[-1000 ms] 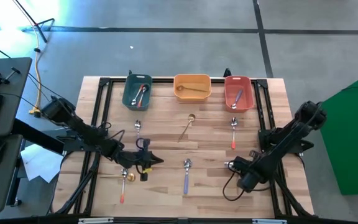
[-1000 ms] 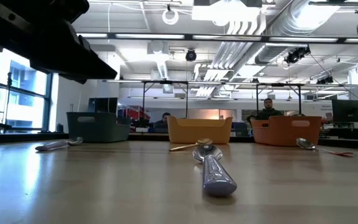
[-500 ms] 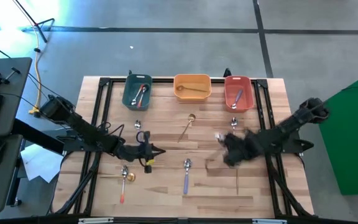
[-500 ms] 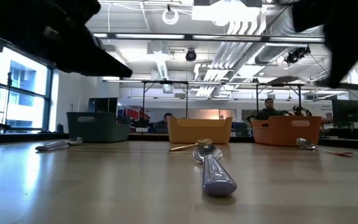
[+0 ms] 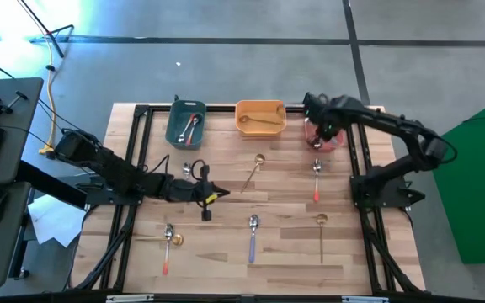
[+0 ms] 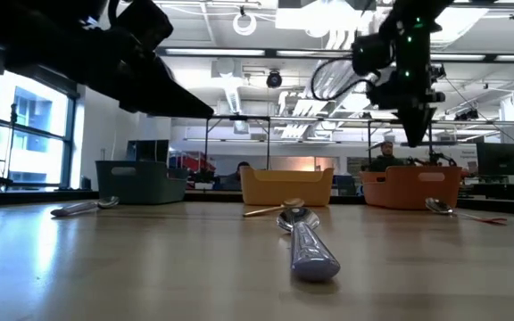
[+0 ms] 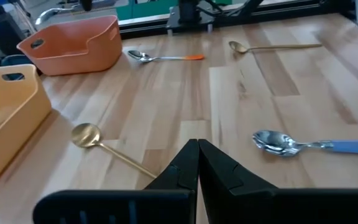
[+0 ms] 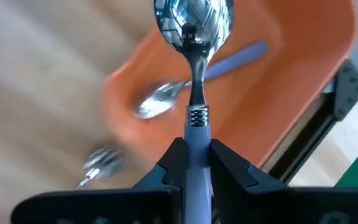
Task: Sort silverware by color (type)
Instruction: Put the bottom right purple spoon into the orange bin
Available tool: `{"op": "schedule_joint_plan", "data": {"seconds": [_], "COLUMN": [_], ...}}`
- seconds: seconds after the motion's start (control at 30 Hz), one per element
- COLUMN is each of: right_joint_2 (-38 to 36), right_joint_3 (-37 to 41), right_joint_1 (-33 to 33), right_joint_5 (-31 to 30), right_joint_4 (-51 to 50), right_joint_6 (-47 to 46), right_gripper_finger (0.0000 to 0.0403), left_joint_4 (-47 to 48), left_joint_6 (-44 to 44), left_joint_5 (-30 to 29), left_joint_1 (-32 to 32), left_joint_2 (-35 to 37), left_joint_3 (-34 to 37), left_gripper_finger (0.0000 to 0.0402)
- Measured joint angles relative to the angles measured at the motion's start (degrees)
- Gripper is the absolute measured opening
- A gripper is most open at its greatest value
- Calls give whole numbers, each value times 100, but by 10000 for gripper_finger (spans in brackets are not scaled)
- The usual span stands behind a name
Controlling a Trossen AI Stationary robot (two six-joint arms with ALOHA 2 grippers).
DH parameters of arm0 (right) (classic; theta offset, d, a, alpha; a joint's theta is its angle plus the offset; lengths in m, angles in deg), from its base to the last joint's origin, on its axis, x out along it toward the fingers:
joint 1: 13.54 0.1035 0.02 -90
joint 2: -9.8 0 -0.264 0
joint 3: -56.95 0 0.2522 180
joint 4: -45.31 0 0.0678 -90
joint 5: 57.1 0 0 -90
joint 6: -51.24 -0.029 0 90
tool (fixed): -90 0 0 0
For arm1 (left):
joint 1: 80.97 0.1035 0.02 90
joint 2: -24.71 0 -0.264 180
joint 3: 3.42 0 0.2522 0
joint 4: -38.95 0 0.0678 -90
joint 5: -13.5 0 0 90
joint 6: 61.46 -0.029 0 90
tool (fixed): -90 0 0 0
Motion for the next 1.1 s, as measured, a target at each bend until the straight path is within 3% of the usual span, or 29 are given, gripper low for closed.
{"op": "schedule_joint_plan", "data": {"seconds": [0.2,0.47,0.97,1.1], "right_joint_2": [0,187,1327,1416], "right_joint_3": [401,743,760,760], "right_joint_1": [-1083,-1922,-2029,-2029], "right_joint_5": [1038,1472,1467,1336], "right_joint_4": [1112,1776,1956,2099], "right_joint_6": [939,1381,954,1007], "right_gripper_finger": [33,34,34,51], "left_joint_4": [-2,-2,94,96], "left_joint_6": [-72,24,155,155], "left_joint_5": [2,8,283,285], "left_joint_1": [156,366,437,435], "left_joint_2": [0,0,0,0], "left_joint_3": [0,0,0,0], "left_gripper_finger": [0,0,0,0]}}
